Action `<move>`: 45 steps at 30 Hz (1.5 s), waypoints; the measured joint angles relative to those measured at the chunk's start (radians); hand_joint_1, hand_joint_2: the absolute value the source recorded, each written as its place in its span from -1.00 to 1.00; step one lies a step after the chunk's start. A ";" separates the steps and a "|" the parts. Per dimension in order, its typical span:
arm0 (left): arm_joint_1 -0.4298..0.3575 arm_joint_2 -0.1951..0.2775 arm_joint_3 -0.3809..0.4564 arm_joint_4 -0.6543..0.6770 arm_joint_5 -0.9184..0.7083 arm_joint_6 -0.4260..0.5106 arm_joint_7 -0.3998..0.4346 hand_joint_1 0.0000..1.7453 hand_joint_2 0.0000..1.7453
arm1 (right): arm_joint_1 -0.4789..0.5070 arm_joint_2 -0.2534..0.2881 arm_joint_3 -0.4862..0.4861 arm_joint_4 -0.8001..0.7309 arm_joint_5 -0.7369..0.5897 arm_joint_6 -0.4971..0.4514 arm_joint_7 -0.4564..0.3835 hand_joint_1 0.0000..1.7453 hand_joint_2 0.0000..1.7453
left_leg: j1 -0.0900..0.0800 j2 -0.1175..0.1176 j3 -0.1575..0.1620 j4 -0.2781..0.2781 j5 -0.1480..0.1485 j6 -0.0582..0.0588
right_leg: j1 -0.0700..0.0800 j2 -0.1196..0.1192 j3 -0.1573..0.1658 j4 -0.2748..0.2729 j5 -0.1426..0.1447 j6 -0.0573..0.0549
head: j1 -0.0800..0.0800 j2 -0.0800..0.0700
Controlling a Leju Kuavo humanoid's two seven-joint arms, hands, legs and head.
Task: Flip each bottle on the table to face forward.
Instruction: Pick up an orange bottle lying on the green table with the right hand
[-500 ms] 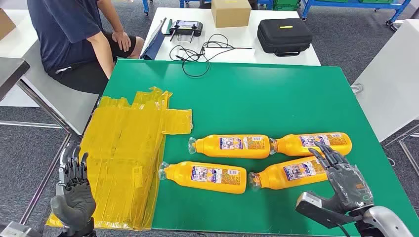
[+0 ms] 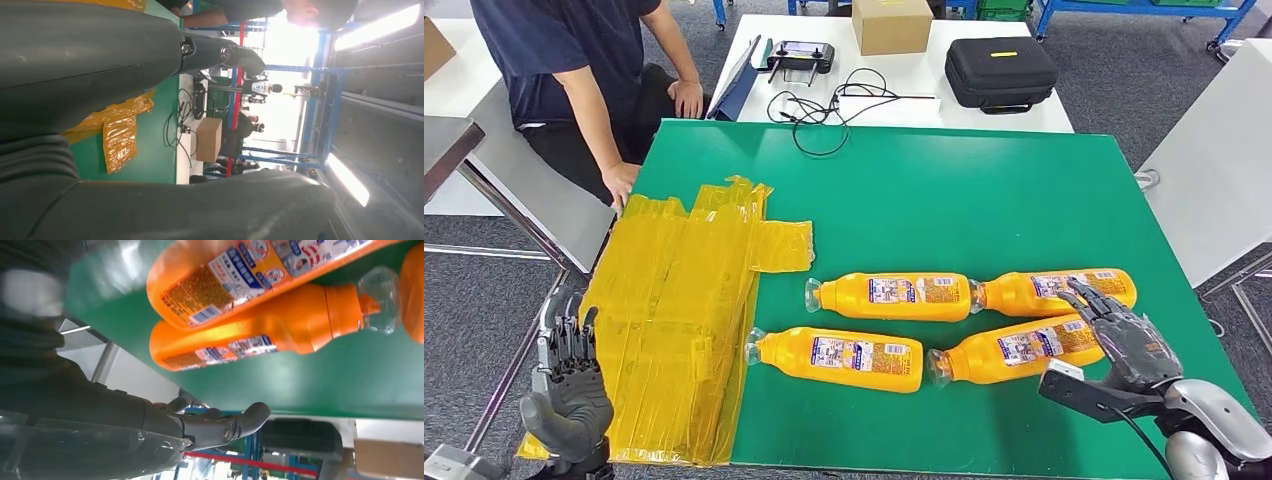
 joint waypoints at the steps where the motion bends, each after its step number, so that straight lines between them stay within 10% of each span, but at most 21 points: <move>1: -0.004 0.001 0.001 0.004 0.003 -0.002 0.000 -1.00 -1.00 | -0.002 -0.003 0.008 0.009 -0.002 0.003 0.005 -1.00 1.00 | 0.000 0.000 0.000 0.000 0.000 0.000 | 0.000 0.000 0.000 0.000 0.000 0.000 | 0.000 0.000; 20: -0.049 0.026 0.005 0.071 0.047 0.021 0.000 -1.00 -1.00 | -0.014 -0.020 0.096 0.134 0.011 0.007 0.077 -1.00 1.00 | 0.000 0.000 -0.001 0.000 0.000 0.000 | 0.000 0.000 0.000 0.000 0.000 0.000 | 0.000 0.000; 33: -0.104 0.033 -0.023 0.111 0.076 0.070 0.000 -1.00 -1.00 | -0.279 0.048 0.140 0.546 0.167 -0.136 0.123 -0.98 1.00 | 0.000 0.003 0.001 0.000 0.002 0.003 | 0.000 0.002 0.001 0.000 0.002 0.002 | 0.000 0.000; 37: -0.128 0.038 -0.036 0.138 0.082 0.080 0.000 -1.00 -1.00 | -0.316 0.069 0.139 0.607 0.187 -0.140 0.132 1.00 1.00 | 0.000 0.006 0.002 0.000 0.002 0.002 | 0.000 0.004 0.001 0.000 0.002 0.002 | 0.000 0.000; 45: -0.169 0.044 -0.067 0.184 0.084 0.090 0.000 -1.00 -1.00 | -0.353 0.109 0.122 0.656 0.215 -0.135 0.143 1.00 1.00 | 0.000 0.006 0.007 0.000 0.002 0.002 | 0.000 0.005 -0.002 0.000 0.002 0.002 | 0.000 0.000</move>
